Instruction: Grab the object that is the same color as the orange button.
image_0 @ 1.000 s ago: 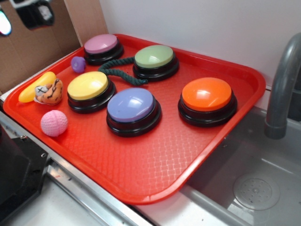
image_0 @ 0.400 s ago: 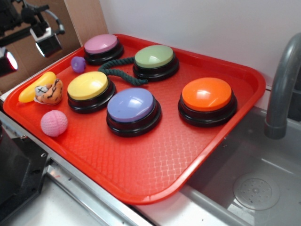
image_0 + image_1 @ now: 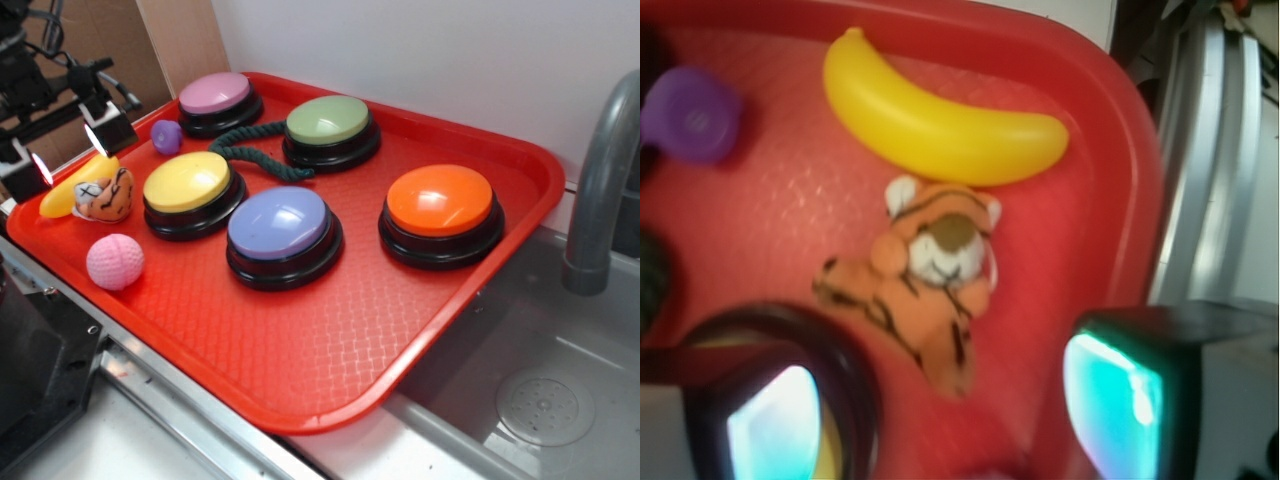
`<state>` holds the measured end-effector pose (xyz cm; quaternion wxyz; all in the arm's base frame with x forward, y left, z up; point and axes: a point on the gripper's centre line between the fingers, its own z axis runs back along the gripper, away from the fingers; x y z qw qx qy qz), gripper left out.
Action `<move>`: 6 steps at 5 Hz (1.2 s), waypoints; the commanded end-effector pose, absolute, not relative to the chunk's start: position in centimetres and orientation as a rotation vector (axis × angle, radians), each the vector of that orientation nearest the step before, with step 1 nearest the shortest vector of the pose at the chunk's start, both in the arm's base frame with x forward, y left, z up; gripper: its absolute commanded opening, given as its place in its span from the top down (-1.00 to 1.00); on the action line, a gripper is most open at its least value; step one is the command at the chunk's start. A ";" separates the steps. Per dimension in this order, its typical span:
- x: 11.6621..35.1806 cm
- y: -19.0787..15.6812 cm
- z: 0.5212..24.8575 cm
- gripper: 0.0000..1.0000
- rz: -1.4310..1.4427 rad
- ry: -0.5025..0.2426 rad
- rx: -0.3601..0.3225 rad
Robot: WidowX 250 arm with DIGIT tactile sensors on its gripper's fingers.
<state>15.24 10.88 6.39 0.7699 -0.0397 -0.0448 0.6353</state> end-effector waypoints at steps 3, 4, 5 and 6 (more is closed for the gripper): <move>15.7 12.8 2.0 -1.00 1.415 -0.100 -0.148; 15.9 12.6 1.6 -0.75 1.392 -0.100 -0.159; 15.9 12.5 1.9 0.74 1.341 -0.110 -0.141; 16.3 12.3 3.2 0.99 1.204 -0.103 -0.124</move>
